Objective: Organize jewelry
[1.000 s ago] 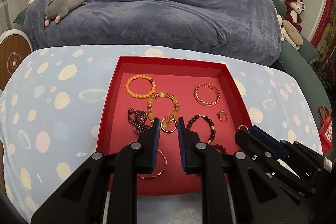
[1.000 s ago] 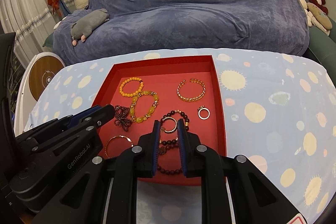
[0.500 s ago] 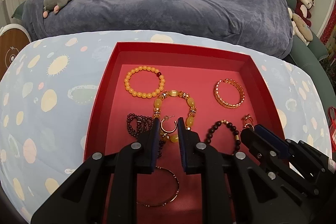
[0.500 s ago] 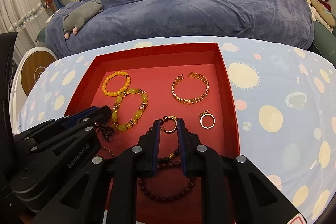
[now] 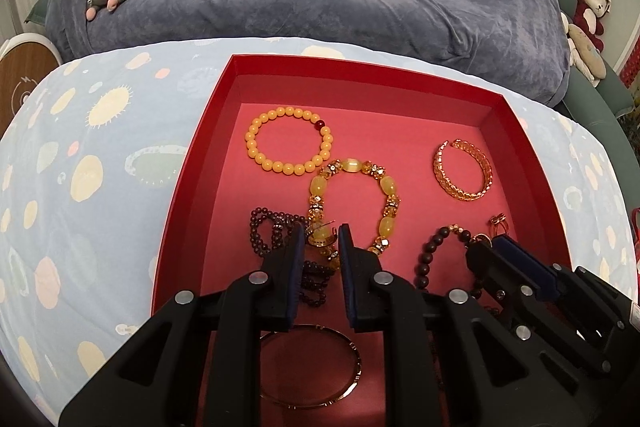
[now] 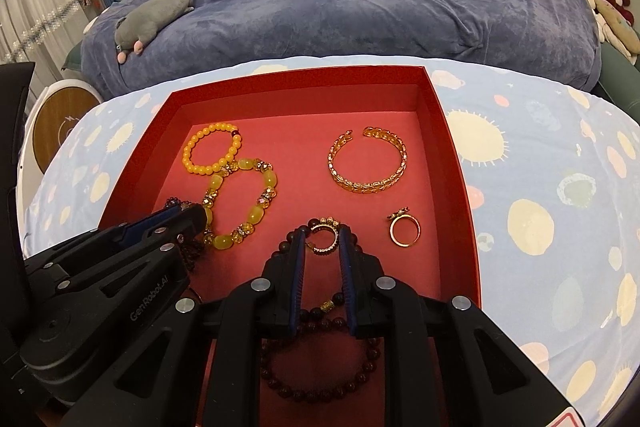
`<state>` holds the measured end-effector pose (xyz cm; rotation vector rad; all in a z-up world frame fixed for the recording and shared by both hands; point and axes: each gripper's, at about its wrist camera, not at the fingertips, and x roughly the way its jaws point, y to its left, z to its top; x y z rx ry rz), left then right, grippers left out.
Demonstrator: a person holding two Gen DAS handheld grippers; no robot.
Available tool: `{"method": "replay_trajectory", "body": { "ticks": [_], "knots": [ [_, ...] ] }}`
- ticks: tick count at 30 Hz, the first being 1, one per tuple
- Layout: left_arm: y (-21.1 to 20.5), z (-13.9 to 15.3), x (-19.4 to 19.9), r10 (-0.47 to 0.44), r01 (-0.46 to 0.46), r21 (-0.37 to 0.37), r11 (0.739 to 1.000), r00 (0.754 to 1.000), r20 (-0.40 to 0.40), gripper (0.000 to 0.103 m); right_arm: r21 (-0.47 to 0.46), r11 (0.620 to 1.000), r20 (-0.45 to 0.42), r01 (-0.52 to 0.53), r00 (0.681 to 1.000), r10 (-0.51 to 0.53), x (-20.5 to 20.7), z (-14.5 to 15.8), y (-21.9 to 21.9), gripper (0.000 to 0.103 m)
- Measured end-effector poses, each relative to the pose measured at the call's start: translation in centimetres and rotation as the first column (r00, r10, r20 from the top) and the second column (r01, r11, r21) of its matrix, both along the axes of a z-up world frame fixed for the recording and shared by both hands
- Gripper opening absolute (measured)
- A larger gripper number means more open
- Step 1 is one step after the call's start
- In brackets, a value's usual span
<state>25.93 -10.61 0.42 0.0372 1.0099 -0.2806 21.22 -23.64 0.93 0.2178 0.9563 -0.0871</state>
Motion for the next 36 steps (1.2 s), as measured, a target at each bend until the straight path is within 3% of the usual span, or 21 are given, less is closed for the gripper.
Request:
{"method": "replay_trajectory", "body": {
  "ticks": [6,24,28,36],
  "knots": [
    [0.2,0.3,-0.5,0.011,-0.011,0.003,1.0,1.0,0.018,0.035,-0.01,1.0,0.004,0.011,1.0,-0.011,-0.1,0.1,0.2,0.023],
    [0.1,4.7,-3.7,0.008,-0.009,0.005,1.0,0.998,0.067,0.038,-0.065,0.995,0.062,0.073,0.996,-0.069,-3.9,4.4,-0.1,0.038],
    [0.7,5.6,-5.1,0.025,-0.026,0.009,1.0,0.997,0.079,0.05,-0.065,0.993,0.074,0.095,0.993,-0.09,-5.7,5.4,-0.2,0.047],
    [1.7,6.9,-8.6,0.022,-0.024,0.02,0.999,0.995,0.096,0.061,-0.076,0.989,0.094,0.127,0.988,-0.12,-9.8,6.7,-0.1,0.061]
  ]
}}
